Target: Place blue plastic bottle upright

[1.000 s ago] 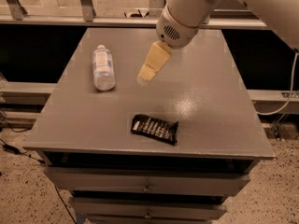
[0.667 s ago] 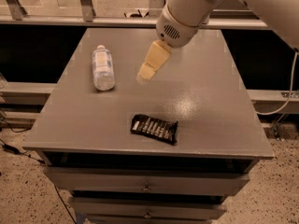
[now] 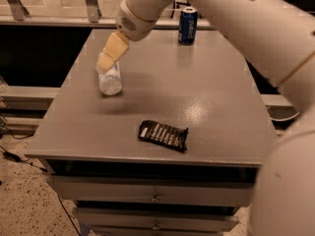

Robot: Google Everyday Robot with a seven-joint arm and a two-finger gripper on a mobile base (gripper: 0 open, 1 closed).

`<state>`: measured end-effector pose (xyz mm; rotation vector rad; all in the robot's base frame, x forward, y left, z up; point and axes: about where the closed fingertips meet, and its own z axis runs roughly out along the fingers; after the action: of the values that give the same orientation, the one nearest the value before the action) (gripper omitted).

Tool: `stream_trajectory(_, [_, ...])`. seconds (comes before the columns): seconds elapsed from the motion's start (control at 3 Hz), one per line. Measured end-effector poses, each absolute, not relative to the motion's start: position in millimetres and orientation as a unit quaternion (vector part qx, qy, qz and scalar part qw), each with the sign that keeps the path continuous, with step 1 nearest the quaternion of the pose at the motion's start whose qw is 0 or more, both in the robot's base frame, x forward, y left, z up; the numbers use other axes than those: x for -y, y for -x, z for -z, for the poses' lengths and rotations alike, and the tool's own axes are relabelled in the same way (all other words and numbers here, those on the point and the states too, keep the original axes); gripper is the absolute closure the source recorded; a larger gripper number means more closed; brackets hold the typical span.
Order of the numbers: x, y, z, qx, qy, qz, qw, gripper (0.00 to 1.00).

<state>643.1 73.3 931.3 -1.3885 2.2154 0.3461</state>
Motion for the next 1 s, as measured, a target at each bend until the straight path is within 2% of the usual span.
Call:
stream_trajectory(0.33, [-118.3,-682.6,-914.5,-0.84,0.466,-0.134,0.246,0.0])
stream_trajectory(1.0, [-119.5,-714.6,-873.2,-0.91,0.325,-0.097,0.24,0.0])
